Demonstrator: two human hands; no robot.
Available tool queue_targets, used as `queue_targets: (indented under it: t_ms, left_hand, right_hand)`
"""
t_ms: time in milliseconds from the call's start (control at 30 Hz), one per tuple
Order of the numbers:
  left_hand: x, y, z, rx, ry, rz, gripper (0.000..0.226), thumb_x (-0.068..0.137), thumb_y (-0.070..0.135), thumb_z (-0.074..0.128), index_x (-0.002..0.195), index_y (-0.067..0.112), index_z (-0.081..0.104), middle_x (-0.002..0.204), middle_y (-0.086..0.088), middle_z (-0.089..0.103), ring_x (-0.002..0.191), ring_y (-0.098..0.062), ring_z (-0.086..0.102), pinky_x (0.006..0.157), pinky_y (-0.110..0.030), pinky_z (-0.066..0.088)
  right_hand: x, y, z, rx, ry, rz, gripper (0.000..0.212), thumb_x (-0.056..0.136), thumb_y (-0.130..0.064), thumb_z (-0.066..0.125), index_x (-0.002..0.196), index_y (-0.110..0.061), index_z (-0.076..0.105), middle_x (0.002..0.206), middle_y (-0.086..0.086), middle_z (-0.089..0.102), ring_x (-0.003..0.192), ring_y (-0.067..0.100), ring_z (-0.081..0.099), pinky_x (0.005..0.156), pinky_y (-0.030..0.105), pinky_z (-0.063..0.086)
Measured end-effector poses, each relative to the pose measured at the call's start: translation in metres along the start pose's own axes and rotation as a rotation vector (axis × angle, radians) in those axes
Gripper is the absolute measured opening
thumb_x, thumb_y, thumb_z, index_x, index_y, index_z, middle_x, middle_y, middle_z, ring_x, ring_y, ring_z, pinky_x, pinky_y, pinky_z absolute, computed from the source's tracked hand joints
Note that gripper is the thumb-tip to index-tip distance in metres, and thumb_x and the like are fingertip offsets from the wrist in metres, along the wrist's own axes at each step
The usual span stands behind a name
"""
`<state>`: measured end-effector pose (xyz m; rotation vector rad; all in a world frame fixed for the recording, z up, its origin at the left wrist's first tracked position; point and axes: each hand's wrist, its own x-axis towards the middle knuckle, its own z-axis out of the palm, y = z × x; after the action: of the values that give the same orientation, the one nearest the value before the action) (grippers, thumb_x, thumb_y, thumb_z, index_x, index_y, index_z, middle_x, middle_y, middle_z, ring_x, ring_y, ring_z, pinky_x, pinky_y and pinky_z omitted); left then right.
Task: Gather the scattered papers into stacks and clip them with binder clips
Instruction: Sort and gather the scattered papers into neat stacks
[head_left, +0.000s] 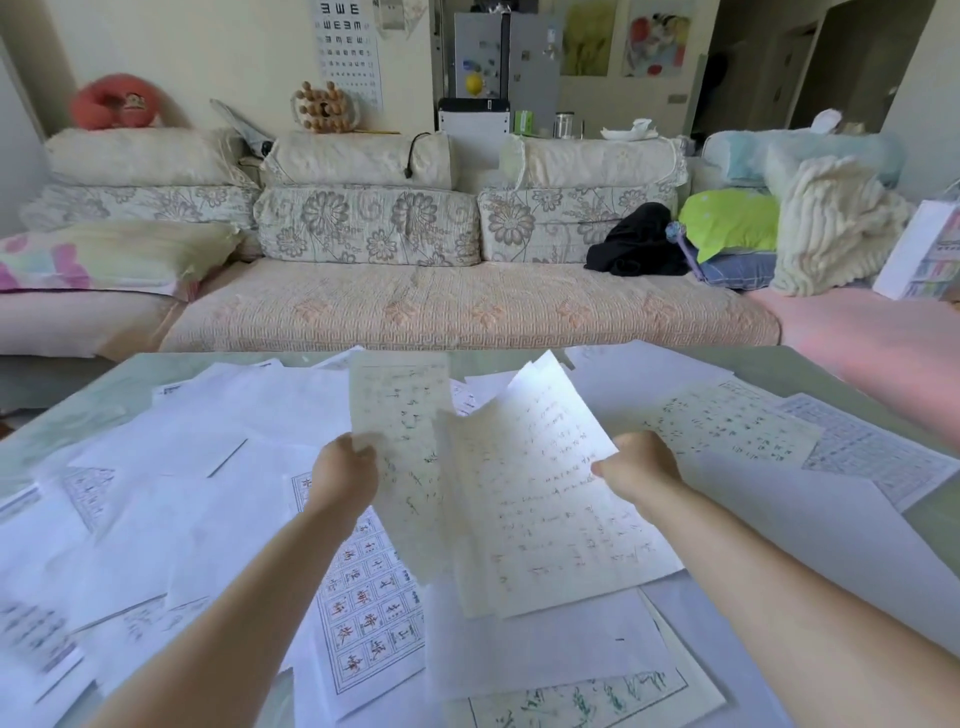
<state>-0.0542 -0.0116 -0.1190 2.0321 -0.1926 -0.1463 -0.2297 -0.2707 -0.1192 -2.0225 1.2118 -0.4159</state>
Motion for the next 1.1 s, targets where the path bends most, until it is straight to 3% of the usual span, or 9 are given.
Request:
queue_targets:
  t_ms: [133,267,433,533,633,700,767,900,1100]
  left_hand:
    - [-0.003,-0.007,-0.018,-0.143,-0.193,-0.227,0.031,0.089,-0.005,0.039,0.101,0.008,0.064,0.099,-0.016,0.070,0.087,-0.031,0.069,0.067,-0.039,0.060]
    - [-0.011,-0.013,-0.028,-0.215,-0.362,-0.303,0.033,0.090,-0.008,0.037,0.107,0.000,0.065,0.105,-0.025,0.069,0.092,-0.038,0.068,0.082,-0.048,0.057]
    - [-0.028,-0.008,-0.023,-0.399,-0.537,-0.313,0.026,0.098,0.021,0.055,0.110,0.000,0.065,0.104,-0.017,0.073,0.092,-0.032,0.071,0.077,-0.041,0.058]
    - [-0.030,-0.012,-0.020,-0.419,-0.518,-0.287,0.032,0.086,0.001,0.069,0.116,-0.005,0.062,0.106,-0.020,0.072,0.097,-0.036,0.069,0.089,-0.046,0.054]
    - [-0.027,-0.011,-0.029,-0.511,-0.496,-0.310,0.037,0.083,-0.003,0.070,0.119,-0.005,0.061,0.109,-0.022,0.070,0.100,-0.037,0.067,0.089,-0.048,0.053]
    - [-0.026,-0.009,-0.037,-0.555,-0.565,-0.299,0.038,0.082,0.001,0.071,0.118,-0.002,0.062,0.113,-0.022,0.069,0.105,-0.038,0.066,0.091,-0.049,0.052]
    - [-0.031,-0.004,-0.040,-0.591,-0.605,-0.294,0.031,0.085,0.002,0.068,0.116,0.000,0.063,0.113,-0.021,0.069,0.107,-0.038,0.066,0.088,-0.049,0.054]
    - [-0.040,-0.003,-0.029,-0.520,-0.560,-0.260,0.031,0.086,0.001,0.067,0.117,-0.002,0.063,0.110,-0.021,0.071,0.102,-0.038,0.068,0.084,-0.048,0.057]
    - [-0.058,0.002,-0.002,-0.032,-0.376,-0.100,0.013,0.086,0.010,0.068,0.099,0.008,0.066,0.096,-0.007,0.068,0.085,-0.022,0.064,0.081,-0.035,0.054]
  right_hand:
    - [0.001,-0.007,-0.003,0.239,-0.149,0.011,0.008,0.086,-0.007,0.072,0.088,-0.007,0.065,0.087,0.002,0.067,0.075,0.017,0.062,0.066,0.026,0.051]
    - [-0.005,-0.012,0.003,0.335,-0.272,0.035,0.021,0.085,-0.006,0.073,0.105,-0.007,0.070,0.097,0.008,0.075,0.091,0.028,0.071,0.090,0.044,0.057]
    - [-0.031,-0.024,0.034,0.290,-0.384,-0.028,0.021,0.085,-0.002,0.072,0.106,-0.004,0.068,0.100,0.010,0.073,0.089,0.024,0.070,0.080,0.031,0.057]
    - [-0.046,-0.034,0.043,0.170,-0.464,-0.107,0.017,0.083,-0.007,0.070,0.100,-0.003,0.066,0.089,0.004,0.067,0.076,0.018,0.062,0.068,0.025,0.047]
    - [-0.050,-0.042,0.041,0.228,-0.425,-0.118,0.044,0.073,-0.021,0.076,0.114,-0.016,0.063,0.102,-0.004,0.067,0.089,0.016,0.065,0.080,0.030,0.054]
    - [-0.049,-0.042,0.034,0.303,-0.430,-0.090,0.084,0.055,-0.035,0.086,0.131,-0.026,0.053,0.126,-0.006,0.060,0.112,0.019,0.063,0.097,0.041,0.053]
    - [-0.045,-0.038,0.025,0.390,-0.505,-0.033,0.100,0.048,-0.036,0.094,0.137,-0.022,0.050,0.133,-0.002,0.060,0.117,0.023,0.063,0.101,0.046,0.051]
    - [-0.059,-0.036,0.007,0.383,-0.553,-0.051,0.030,0.086,-0.004,0.073,0.116,-0.005,0.069,0.109,0.010,0.075,0.101,0.025,0.072,0.094,0.047,0.055]
    - [-0.075,-0.016,-0.003,0.133,-0.300,-0.034,0.035,0.092,-0.007,0.064,0.125,-0.006,0.052,0.124,0.000,0.058,0.101,0.020,0.054,0.085,0.032,0.044]
